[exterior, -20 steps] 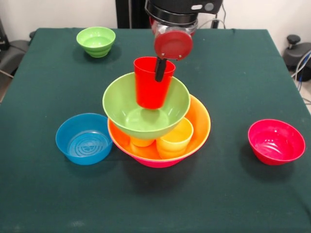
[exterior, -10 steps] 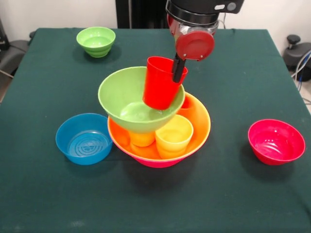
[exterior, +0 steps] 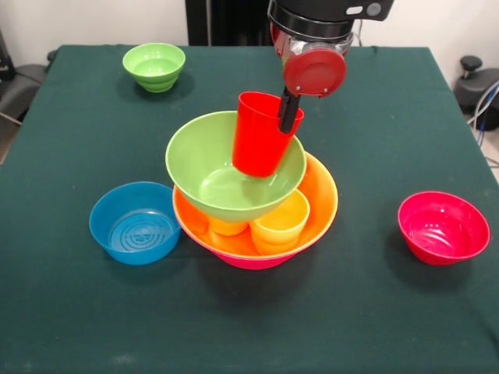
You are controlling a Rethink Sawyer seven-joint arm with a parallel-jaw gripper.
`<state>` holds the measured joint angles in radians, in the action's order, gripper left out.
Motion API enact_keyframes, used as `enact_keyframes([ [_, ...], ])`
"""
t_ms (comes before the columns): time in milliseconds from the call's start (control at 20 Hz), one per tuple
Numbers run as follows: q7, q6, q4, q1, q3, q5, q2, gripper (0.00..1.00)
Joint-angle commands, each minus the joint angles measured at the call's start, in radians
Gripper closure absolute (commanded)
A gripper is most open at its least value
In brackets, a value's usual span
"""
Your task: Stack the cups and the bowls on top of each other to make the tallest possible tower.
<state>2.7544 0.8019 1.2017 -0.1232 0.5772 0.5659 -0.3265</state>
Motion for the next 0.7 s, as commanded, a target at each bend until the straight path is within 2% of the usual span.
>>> enact_keyframes([
  [50,0.133,-0.008,0.074,0.016,-0.116,0.003,0.016,1.0],
  [450,0.144,-0.014,0.065,0.008,-0.097,-0.009,0.024,1.0],
  [700,0.172,0.002,0.055,0.002,-0.102,0.009,0.024,1.0],
])
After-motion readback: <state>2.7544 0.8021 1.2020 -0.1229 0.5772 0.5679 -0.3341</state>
